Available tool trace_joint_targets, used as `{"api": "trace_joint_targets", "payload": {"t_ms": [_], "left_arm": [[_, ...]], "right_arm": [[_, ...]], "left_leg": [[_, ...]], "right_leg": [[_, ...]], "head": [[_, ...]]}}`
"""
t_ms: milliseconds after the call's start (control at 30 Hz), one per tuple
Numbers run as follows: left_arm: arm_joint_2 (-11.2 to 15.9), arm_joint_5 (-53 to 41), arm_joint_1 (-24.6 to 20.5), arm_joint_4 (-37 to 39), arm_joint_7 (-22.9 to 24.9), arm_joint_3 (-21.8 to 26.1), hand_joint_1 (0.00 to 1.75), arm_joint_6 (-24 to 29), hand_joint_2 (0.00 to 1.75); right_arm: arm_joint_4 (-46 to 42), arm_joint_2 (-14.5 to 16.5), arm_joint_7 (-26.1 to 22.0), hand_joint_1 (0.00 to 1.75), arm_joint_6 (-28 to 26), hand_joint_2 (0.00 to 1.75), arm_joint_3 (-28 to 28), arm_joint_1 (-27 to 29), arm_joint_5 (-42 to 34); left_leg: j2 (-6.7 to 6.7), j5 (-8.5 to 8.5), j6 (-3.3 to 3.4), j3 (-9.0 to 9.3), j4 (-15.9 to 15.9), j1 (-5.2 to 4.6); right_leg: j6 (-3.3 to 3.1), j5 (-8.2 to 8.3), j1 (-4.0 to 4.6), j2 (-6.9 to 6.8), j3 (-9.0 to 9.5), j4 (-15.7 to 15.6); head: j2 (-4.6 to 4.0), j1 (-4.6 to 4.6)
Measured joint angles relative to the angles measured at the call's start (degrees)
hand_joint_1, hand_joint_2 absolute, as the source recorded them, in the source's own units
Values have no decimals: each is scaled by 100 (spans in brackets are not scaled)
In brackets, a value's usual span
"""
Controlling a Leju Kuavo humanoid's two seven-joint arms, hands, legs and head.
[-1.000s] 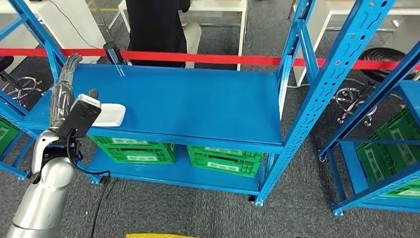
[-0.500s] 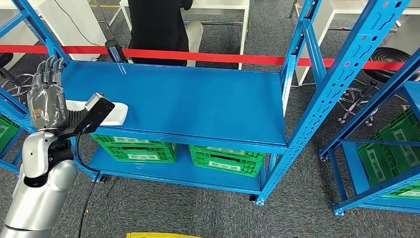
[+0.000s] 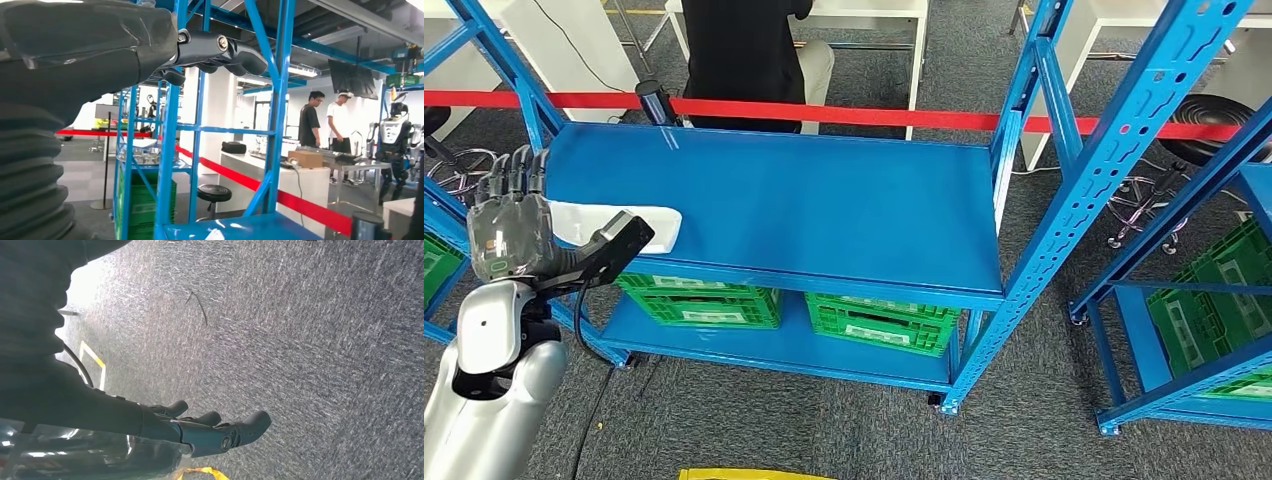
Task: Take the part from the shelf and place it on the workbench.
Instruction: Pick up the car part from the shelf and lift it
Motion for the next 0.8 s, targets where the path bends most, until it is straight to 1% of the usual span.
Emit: {"api": "trace_joint_targets", "payload": {"t_ms": [167, 333, 500, 667, 800], "left_arm": [[12, 9, 70, -27, 2, 39, 0, -72, 175], [-21, 158, 398, -30, -15, 178, 0, -454, 175], [-101, 598, 590, 227, -223, 290, 0, -768, 175], [-172, 813, 585, 667, -287, 316, 0, -867, 175], [-203, 945, 423, 1107, -372, 286, 0, -1003, 175]], "right_arm": [[-52, 16, 28, 0, 10, 175, -55, 26, 45], [-215, 62, 225, 0, 131, 175, -174, 134, 292], [-494, 127, 442, 0, 307, 175, -385, 263, 653], [-738, 195, 587, 0, 446, 175, -608, 341, 910], [-862, 260, 629, 0, 537, 175, -791, 349, 1109]], "left_leg": [[-1, 0, 1, 0, -1, -1], [-1, -4, 5, 0, 0, -5], [-5, -7, 9, -2, -1, -8], [-5, -6, 9, -1, 0, -9], [-6, -5, 8, 0, 0, -9]], "right_leg": [[5, -3, 0, 0, 3, 0], [8, -5, -8, 0, 0, 0], [10, -7, -12, -3, 0, -1], [11, -7, -12, -4, -1, -1], [11, -6, -13, -4, 0, -1]], "head": [[0, 1], [0, 1], [0, 1], [0, 1], [0, 1]]}}
